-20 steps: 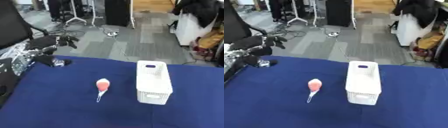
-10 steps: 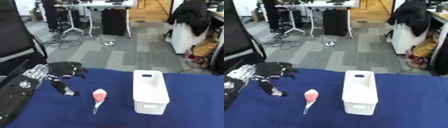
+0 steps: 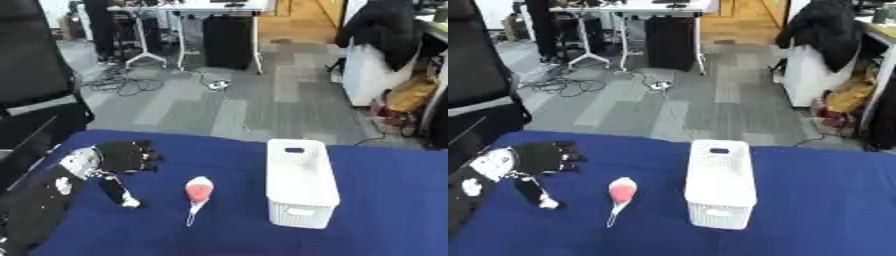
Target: Pick up objects on the table and place them in the box.
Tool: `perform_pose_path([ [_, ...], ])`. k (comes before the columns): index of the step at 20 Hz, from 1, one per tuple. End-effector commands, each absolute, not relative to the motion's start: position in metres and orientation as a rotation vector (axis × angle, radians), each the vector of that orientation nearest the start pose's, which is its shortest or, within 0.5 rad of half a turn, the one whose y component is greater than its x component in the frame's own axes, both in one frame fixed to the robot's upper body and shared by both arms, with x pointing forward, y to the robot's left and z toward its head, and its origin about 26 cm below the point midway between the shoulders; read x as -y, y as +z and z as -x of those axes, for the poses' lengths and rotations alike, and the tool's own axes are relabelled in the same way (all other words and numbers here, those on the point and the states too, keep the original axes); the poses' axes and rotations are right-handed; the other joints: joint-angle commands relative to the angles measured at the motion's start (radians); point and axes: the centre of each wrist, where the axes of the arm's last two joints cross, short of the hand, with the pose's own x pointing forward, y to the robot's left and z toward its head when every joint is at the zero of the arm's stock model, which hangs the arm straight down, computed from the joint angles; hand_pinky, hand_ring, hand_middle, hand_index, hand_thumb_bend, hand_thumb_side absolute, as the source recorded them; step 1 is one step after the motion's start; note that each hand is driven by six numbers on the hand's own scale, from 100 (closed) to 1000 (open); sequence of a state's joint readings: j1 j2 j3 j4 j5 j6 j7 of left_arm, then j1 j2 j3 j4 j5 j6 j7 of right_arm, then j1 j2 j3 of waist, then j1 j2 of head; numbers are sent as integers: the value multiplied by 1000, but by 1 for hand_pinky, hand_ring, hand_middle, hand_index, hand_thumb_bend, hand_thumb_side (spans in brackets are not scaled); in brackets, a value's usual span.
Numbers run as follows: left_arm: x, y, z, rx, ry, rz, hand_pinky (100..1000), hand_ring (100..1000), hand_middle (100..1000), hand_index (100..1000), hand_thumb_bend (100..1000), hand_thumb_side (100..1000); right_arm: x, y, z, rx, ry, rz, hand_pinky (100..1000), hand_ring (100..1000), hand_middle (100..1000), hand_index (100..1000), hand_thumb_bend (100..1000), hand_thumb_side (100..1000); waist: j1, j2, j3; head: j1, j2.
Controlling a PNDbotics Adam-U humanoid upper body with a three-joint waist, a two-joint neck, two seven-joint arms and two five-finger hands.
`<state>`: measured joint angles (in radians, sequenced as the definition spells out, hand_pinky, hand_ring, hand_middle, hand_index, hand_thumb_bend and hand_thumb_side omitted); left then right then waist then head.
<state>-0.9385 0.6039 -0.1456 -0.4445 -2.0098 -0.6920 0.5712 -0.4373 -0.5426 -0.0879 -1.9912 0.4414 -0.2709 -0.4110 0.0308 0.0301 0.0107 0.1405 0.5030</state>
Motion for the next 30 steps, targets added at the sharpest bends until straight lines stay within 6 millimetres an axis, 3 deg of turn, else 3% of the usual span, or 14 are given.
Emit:
perform_pose_path([
  [1, -427, 127, -461, -1844, 2460, 1185, 903, 860, 894, 869, 403, 1000, 297, 280, -301, -3062, -407, -1115, 241, 430, 455, 1000, 157, 1000, -1, -7, -2, -10, 26],
  [5, -428, 126, -462, -1894, 2440, 1200, 888, 852, 894, 872, 397, 1000, 295, 280, -301, -3065, -414, -1100, 240, 430, 455, 1000, 157, 1000, -1, -2, -8, -19, 67],
  [9, -425, 127, -465, -1917, 2429, 1204, 879, 850, 892, 876, 405, 1000, 292, 282, -302, -3069, -418, -1077, 239, 430, 456, 1000, 156, 1000, 2, 0, -20, -1, 103],
  [18, -413, 134, -474, -1871, 2460, 1173, 892, 862, 899, 885, 400, 1000, 284, 285, -304, -3090, -419, -1022, 236, 430, 458, 1000, 155, 1000, 9, 9, -47, 26, 108],
  [24, -411, 136, -477, -1836, 2528, 1166, 888, 860, 902, 893, 375, 1000, 283, 288, -304, -3121, -359, -1038, 230, 428, 459, 1000, 152, 1000, 16, 13, -58, 7, 53],
  [30, -406, 121, -475, -1681, 2748, 1081, 906, 879, 911, 909, 360, 1000, 279, 292, -305, -3145, -303, -1035, 226, 426, 458, 1000, 150, 1000, 21, 20, -74, -4, 4],
])
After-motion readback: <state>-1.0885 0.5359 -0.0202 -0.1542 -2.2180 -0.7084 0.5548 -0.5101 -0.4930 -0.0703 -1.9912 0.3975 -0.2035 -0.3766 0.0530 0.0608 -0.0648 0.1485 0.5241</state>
